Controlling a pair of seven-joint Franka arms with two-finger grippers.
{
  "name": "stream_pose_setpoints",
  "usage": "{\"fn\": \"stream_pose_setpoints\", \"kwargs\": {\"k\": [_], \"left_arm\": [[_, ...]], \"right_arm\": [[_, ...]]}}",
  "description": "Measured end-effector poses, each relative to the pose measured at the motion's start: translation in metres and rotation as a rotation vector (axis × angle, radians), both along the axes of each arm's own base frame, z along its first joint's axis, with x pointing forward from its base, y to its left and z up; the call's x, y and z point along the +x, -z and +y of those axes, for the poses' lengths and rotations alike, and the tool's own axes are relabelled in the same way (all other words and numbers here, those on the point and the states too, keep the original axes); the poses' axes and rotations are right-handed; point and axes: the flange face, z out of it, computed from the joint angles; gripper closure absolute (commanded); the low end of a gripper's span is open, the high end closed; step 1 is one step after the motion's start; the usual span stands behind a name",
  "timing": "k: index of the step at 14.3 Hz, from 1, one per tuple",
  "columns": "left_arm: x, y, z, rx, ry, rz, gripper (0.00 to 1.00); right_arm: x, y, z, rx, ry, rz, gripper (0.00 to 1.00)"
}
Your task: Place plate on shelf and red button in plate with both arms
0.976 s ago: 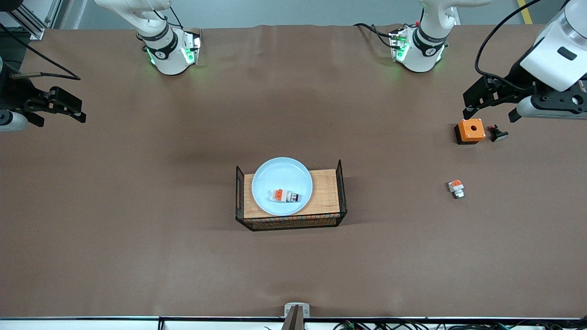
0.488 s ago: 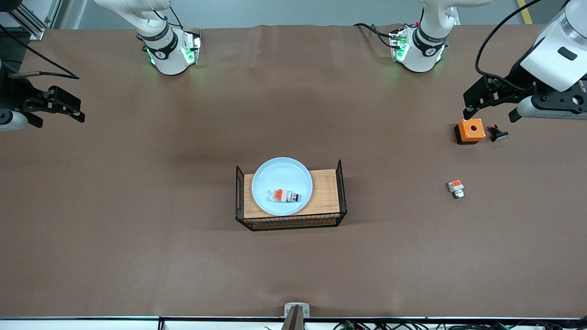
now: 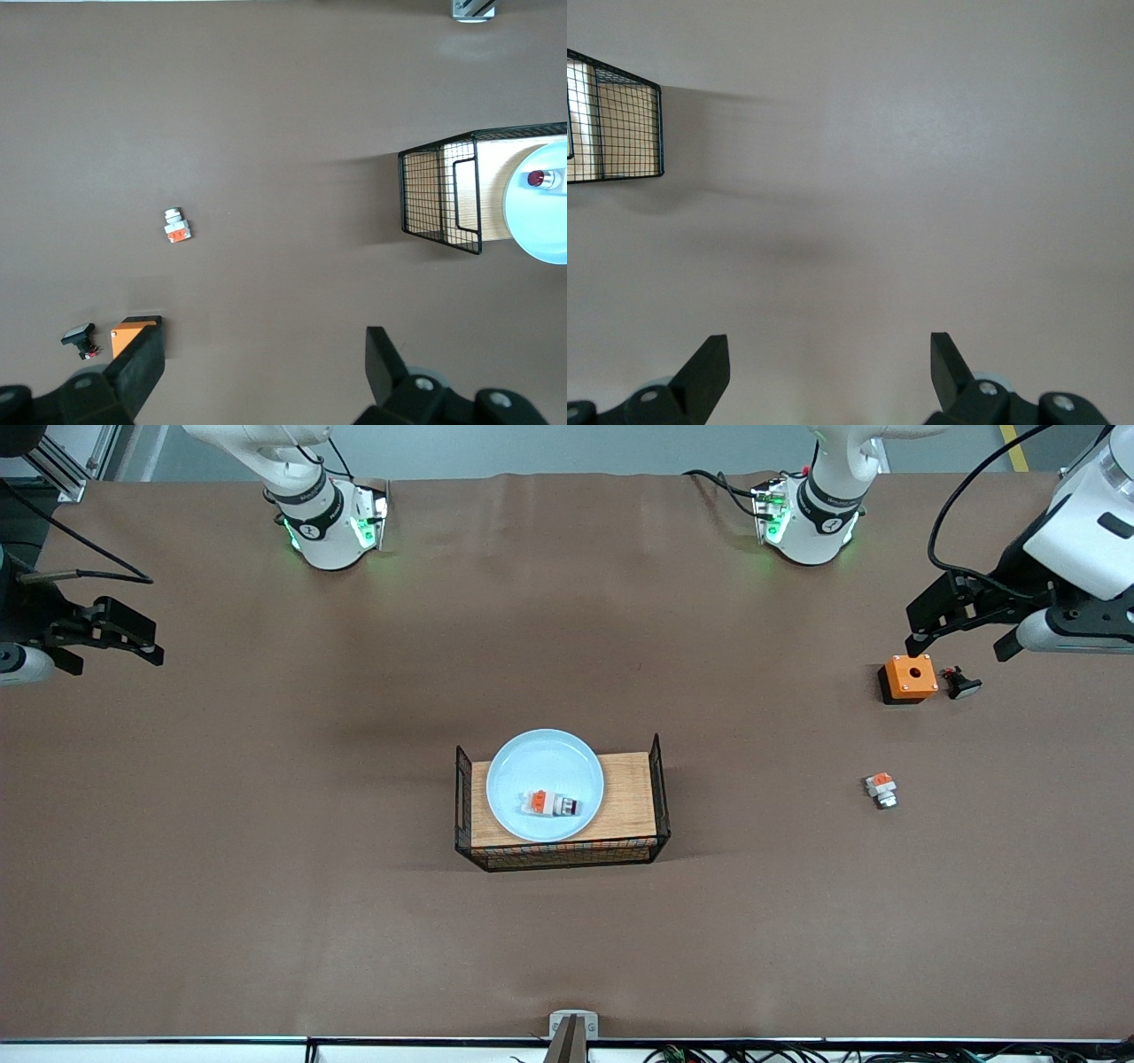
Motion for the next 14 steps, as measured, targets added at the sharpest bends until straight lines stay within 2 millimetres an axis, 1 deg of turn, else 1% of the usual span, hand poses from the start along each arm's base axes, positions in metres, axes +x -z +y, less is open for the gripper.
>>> {"fn": "stream_pose_setpoints", "kwargs": {"k": [3,6,9,10,14], "left_arm": [[0.005,0.007,0.01,0.002,-0.018,0.013,0.0],[0.018,0.021,0.031,0.002,-0.056,0.038,0.0],[0.023,0.024,0.053,0.001,-0.093,0.043,0.0],[0.023,0.024,0.056,0.001,-0.098,0.043,0.0],[0.023,0.023,0.054,0.001,-0.095,0.041,0.0]], "right_arm": [[0.0,0.0,-0.001,0.0,0.001,0.0,0.0],[0.0,0.0,-0.001,0.0,0.0,0.0,0.0],[0.0,0.0,-0.001,0.0,0.0,0.0,0.0],[0.0,0.0,-0.001,0.0,0.0,0.0,0.0],[0.0,0.0,-0.001,0.0,0.0,0.0,0.0]]}}
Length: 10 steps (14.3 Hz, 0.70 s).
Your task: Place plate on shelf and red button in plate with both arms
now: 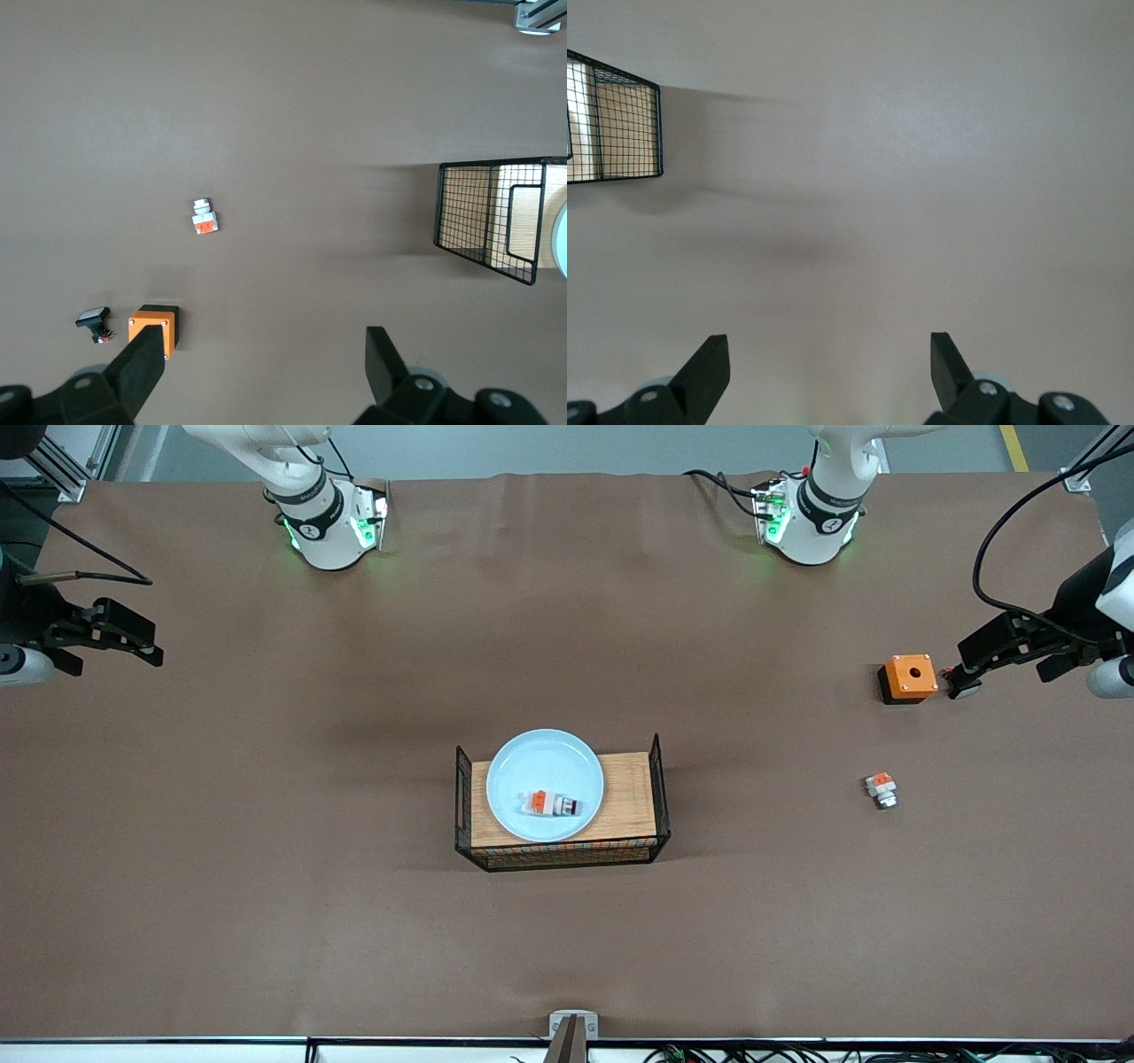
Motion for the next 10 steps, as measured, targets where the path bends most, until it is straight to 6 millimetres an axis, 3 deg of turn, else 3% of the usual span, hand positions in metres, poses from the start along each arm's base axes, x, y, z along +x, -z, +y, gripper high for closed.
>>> {"fn": "stream_pose_setpoints", "kwargs": {"k": [10], "left_arm": [[-0.0016,-0.0042,0.0048,0.012,-0.015,-0.009,0.0]], "right_arm": [[0.0009,0.0018,0.0008,0.001,-0.002,0.003,0.0]]}}
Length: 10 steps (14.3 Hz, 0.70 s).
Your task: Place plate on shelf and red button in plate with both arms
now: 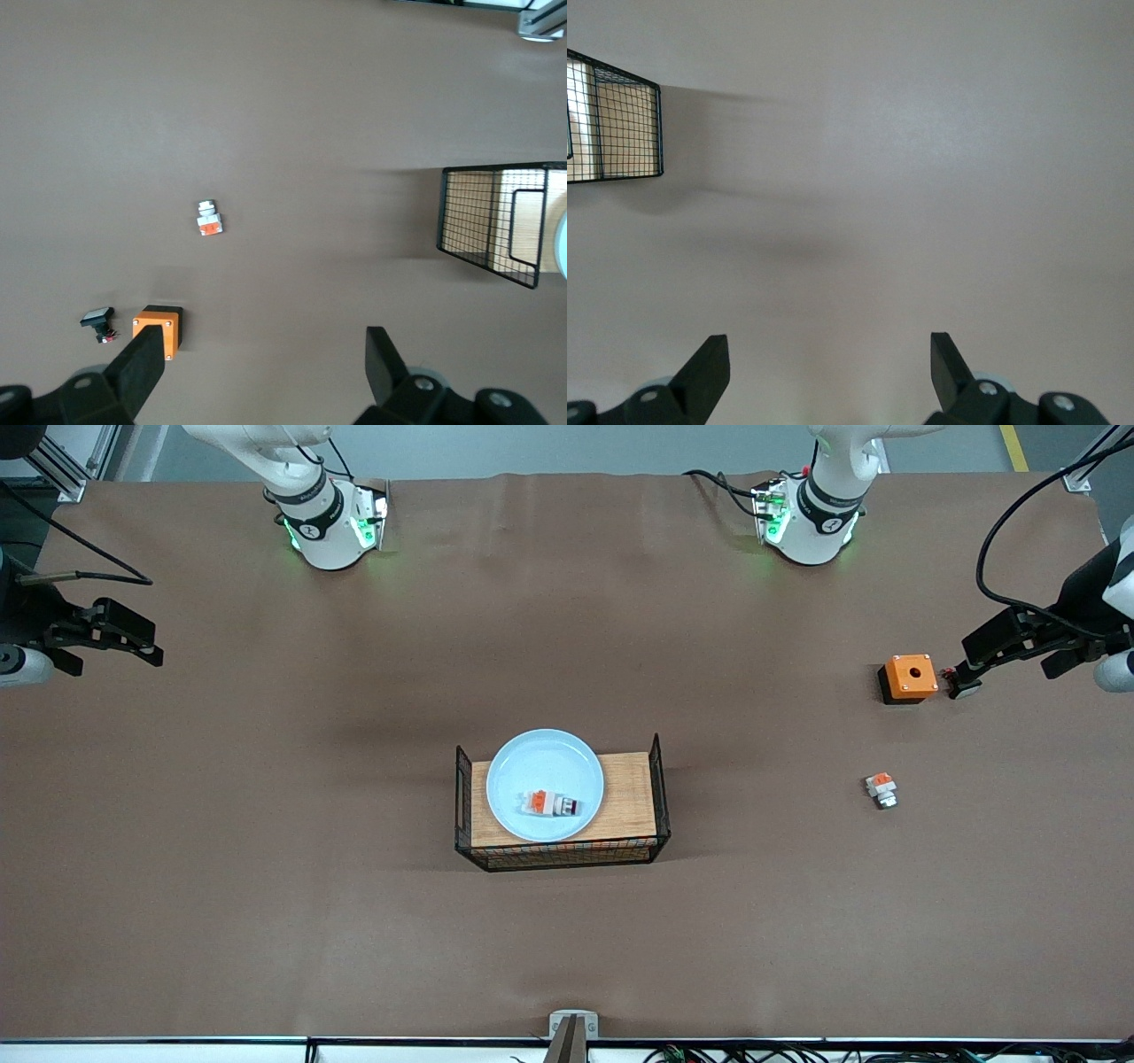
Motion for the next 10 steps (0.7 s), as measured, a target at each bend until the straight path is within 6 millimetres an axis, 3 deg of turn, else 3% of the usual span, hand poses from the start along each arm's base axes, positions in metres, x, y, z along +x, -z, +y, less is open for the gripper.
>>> {"fn": "stream_pose_setpoints", "kwargs": {"k": [10], "left_arm": [[-0.002,-0.003,0.018,0.01,-0.033,0.007,0.0]], "right_arm": [[0.004,0.006,0.001,0.0,-0.002,0.01,0.0]]}}
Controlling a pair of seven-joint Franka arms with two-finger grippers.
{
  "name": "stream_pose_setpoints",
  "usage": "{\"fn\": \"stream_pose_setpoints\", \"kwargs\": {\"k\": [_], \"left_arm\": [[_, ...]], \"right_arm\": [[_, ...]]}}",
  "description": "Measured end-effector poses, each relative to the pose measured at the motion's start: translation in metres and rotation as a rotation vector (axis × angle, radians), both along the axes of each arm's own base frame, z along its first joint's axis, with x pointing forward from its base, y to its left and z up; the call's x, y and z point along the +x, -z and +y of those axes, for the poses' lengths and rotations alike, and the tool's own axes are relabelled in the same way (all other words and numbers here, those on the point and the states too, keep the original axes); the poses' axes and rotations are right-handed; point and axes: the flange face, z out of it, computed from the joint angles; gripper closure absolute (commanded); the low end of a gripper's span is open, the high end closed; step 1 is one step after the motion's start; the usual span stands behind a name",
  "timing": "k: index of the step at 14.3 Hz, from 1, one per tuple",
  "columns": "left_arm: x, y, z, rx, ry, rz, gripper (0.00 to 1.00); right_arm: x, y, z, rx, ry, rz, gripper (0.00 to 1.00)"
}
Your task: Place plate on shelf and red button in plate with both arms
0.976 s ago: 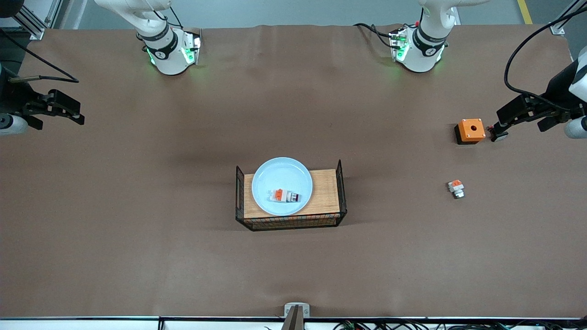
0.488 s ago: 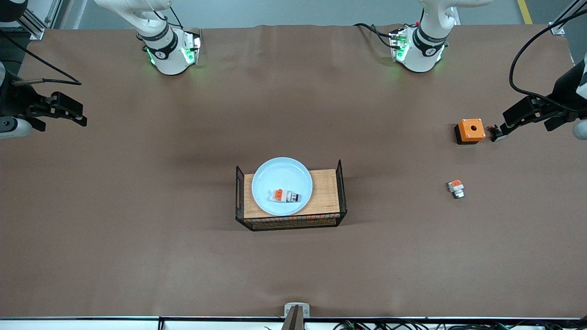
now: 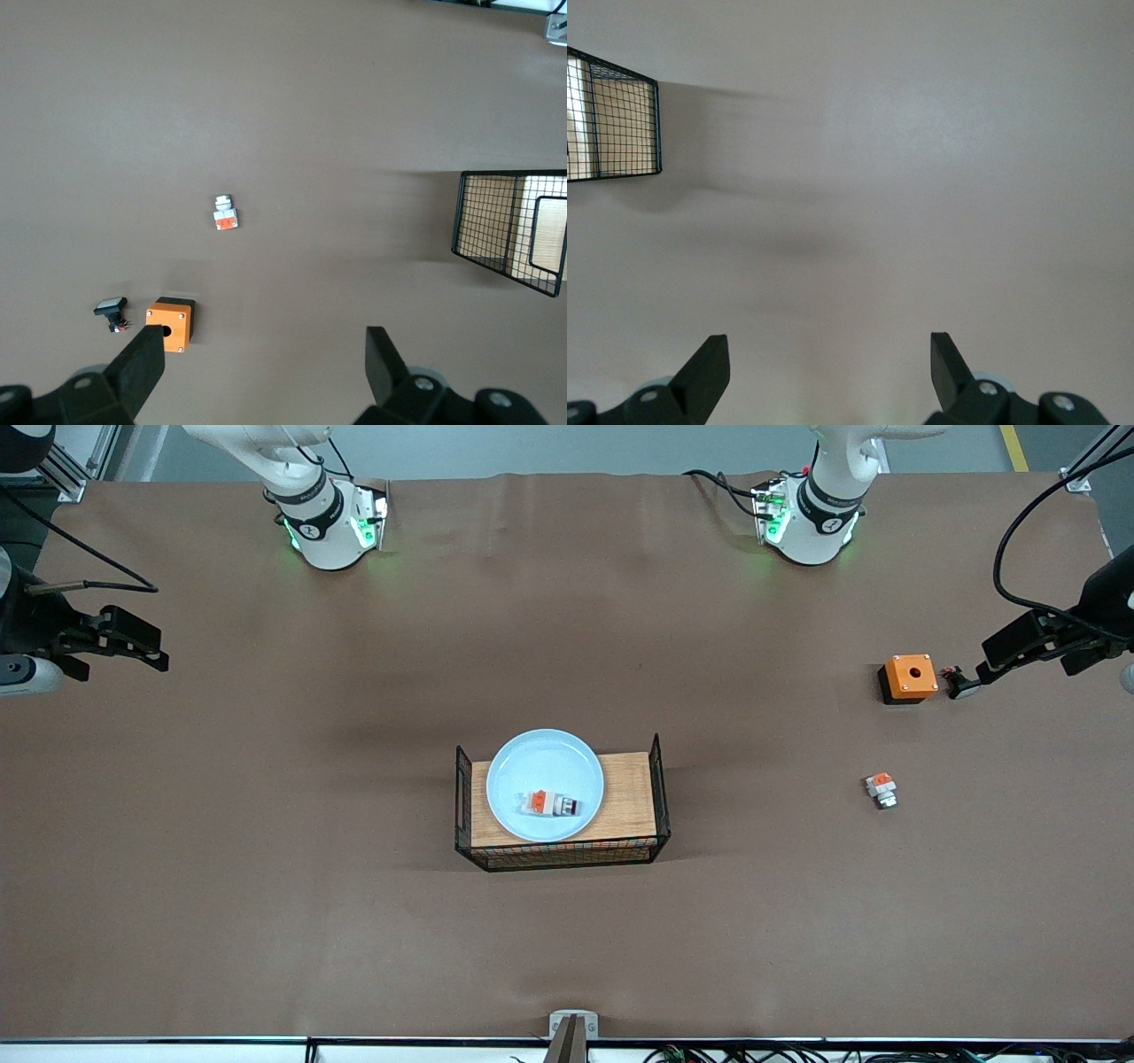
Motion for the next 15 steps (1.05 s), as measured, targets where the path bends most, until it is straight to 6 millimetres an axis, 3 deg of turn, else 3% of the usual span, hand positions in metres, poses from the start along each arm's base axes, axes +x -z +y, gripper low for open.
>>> {"fn": "stream_pose_setpoints", "kwargs": {"k": [4,15], "left_arm": [[-0.011,-0.014,0.002,-0.001,-0.001,-0.015,0.0],[-0.023,-0.019,-0.008,0.0,0.021,0.012,0.0]], "right_arm": [[0.0,-0.01,0.0,0.001,-0.001,-0.02,0.0],[0.0,-0.013,0.001,0.001,-0.003,-0.026,0.0]]}}
